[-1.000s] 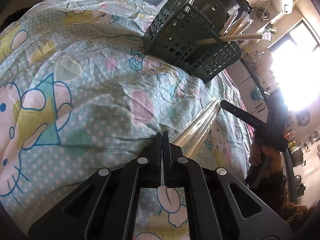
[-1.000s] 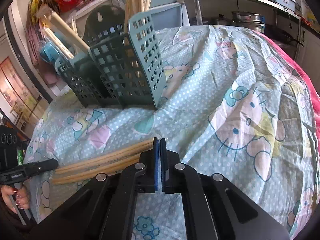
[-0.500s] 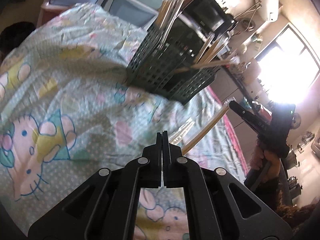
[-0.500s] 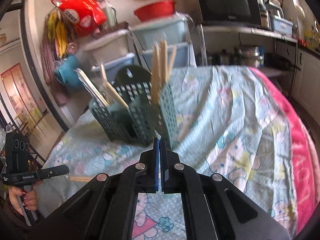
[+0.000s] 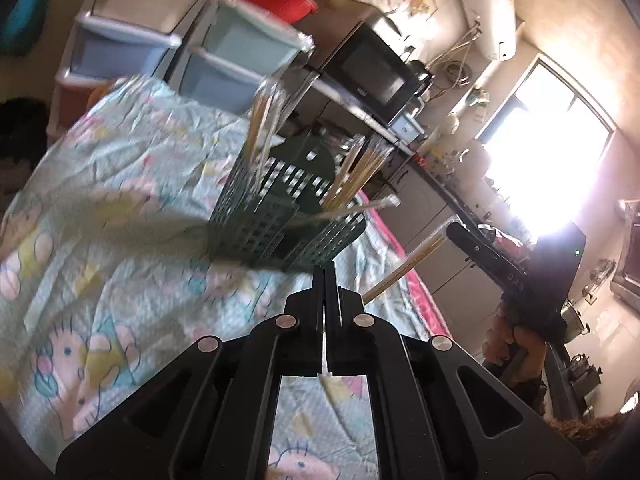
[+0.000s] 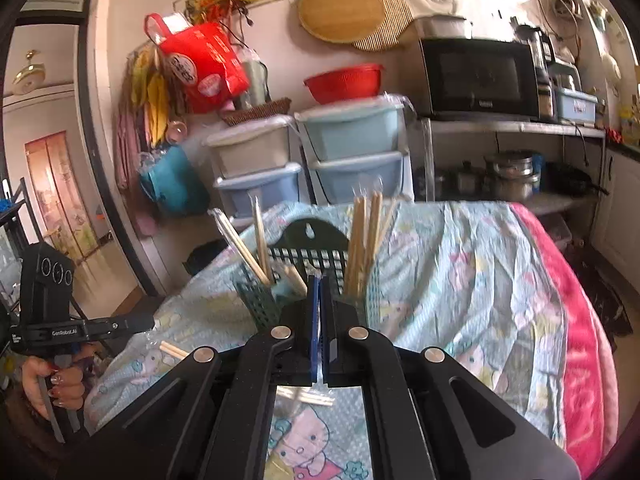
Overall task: Organize utensils
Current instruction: 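Lift the held chopsticks and carry both tools above the green caddy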
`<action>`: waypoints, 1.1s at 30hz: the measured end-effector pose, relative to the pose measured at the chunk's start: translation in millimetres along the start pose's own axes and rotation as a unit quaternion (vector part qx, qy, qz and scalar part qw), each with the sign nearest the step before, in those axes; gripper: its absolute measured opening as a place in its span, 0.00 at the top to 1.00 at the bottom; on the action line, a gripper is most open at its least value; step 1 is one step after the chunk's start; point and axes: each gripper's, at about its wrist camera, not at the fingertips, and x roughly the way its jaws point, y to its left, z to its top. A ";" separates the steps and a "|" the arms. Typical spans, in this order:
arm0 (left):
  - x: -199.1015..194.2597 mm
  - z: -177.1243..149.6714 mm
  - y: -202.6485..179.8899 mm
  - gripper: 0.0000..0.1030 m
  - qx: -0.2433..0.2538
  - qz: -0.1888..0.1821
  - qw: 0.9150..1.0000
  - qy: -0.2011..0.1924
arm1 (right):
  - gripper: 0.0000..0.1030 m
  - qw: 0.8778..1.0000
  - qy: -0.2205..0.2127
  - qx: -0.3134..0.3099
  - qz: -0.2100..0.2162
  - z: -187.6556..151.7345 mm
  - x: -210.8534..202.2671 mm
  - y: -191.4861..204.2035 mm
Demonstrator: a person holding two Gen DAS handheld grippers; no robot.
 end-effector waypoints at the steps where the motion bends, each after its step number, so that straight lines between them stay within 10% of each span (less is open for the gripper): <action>1: -1.3 3.5 -3.2 1.00 0.004 -0.001 1.000 -0.003 | 0.99 1.000 -0.004 -0.003 0.001 3.2 -2.0 1.7; 33: -26.0 121.0 -103.1 1.00 0.113 -0.042 0.986 -0.115 | 0.99 0.990 -0.124 -0.062 -0.013 87.2 -53.1 22.7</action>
